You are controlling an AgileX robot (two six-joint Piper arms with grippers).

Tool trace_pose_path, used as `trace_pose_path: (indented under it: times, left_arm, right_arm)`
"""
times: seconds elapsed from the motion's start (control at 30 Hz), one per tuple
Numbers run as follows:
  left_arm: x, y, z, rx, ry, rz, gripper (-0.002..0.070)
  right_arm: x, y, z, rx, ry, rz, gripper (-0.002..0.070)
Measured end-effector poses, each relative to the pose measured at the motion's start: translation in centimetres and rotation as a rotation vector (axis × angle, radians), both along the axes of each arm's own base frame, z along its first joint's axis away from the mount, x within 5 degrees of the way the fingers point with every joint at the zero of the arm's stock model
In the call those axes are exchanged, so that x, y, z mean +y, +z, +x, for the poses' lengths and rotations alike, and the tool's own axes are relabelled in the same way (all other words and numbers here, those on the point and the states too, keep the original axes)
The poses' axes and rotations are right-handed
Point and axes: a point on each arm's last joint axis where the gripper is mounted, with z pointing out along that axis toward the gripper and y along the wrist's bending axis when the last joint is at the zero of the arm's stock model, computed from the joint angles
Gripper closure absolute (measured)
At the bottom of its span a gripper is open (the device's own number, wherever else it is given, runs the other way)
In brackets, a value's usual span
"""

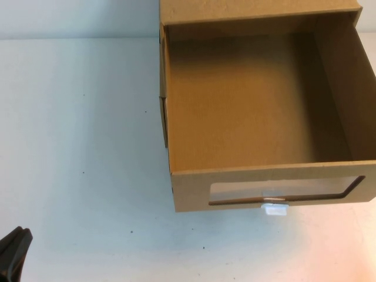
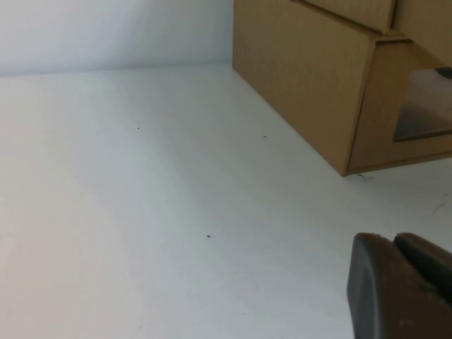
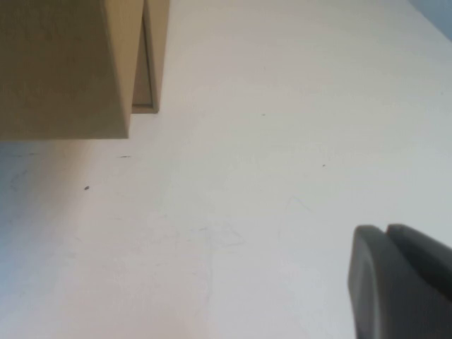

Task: Open the shoe box
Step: 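Pull the top drawer of the cardboard box fully open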

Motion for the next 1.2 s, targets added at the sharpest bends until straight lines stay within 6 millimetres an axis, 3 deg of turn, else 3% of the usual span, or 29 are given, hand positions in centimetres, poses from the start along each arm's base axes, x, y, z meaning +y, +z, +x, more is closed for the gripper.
trace_pose_path:
  times: [0.77, 0.97, 1.2]
  left_arm:
    - [-0.4, 0.1, -0.1, -0.008, -0.05, 0.006, 0.0679]
    - [0.5, 1.7, -0.2, -0.204, 0.031, 0.005, 0.0679]
    - [2.2, 3.1, -1.9, -0.42, 0.235, 0.017, 0.0679]
  right_arm:
    - [0.1, 0.0, 0.0, 0.001, 0.003, 0.021, 0.069]
    - [0.1, 0.0, 0.0, 0.0, 0.005, 0.042, 0.069]
    - [0.2, 0.0, 0.0, 0.0, 0.005, 0.046, 0.069]
